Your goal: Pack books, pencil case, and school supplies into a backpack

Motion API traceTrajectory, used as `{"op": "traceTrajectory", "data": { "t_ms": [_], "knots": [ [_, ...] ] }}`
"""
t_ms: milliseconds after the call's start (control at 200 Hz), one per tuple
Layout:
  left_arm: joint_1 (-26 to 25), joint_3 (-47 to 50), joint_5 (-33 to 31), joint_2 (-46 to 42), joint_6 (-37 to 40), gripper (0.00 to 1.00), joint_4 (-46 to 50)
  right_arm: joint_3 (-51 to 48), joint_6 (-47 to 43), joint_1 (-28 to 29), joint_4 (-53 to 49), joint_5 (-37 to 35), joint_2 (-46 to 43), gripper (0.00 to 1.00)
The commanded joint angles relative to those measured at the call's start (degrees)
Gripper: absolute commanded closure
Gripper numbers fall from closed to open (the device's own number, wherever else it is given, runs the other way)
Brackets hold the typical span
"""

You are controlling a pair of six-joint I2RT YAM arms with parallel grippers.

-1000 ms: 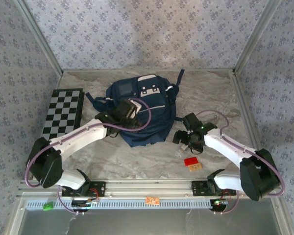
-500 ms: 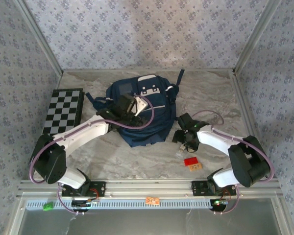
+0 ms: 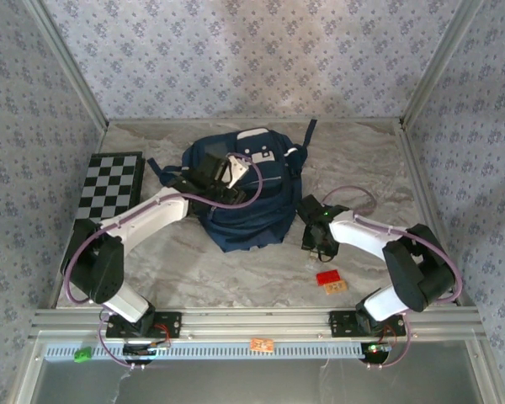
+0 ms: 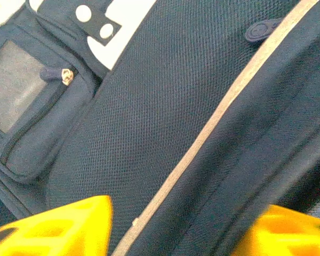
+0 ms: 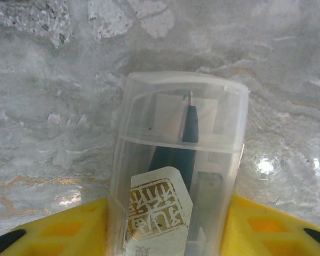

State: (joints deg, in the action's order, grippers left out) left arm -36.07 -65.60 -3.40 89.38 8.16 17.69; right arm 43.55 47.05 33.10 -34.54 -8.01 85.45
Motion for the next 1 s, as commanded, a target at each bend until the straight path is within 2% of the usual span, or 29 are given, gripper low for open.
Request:
{"op": "traceTrajectory", "data": {
  "t_ms": [0,195,325,415,545,720,820,994],
  "knots": [
    [0.8,-1.8,1.4,0.6,0.3,0.59,-2.2,0.0,-1.1,1.0,6.8,3.3,2.4,0.56],
    [1.1,-3.2,3.6,2.4,0.6,1.00,-3.1,2.2,-4.1,0.8,4.3,3.1,0.3,0.66],
    [0.9,-3.1,4.5,0.1,-2.9,1.00,-4.0,6.8,-6.4,0.8,-2.8,2.5,-4.2,0.66],
    [-0.6,-1.9,7.3,-2.4,-7.0,1.00,-7.0,11.8,-8.6,1.2,-7.1,4.9,-8.1,0.66],
    [-3.6,-4.2,3.9,-1.9,-11.9,1.00,-6.4,20.2,-10.5,1.5,-11.4,7.1,-10.4,0.67],
    [-5.2,-5.6,0.7,-0.9,-20.2,1.00,-8.5,31.3,-10.6,0.4,-11.5,14.8,-2.0,0.66],
    [-5.3,-6.6,0.3,-0.7,-23.6,1.00,-7.7,35.7,-10.4,0.0,-10.1,13.9,3.0,0.64],
    [-5.5,-5.6,0.3,-1.5,-28.4,1.00,-9.0,38.7,-9.0,-1.5,-4.9,18.6,10.2,0.57]
  ]
}}
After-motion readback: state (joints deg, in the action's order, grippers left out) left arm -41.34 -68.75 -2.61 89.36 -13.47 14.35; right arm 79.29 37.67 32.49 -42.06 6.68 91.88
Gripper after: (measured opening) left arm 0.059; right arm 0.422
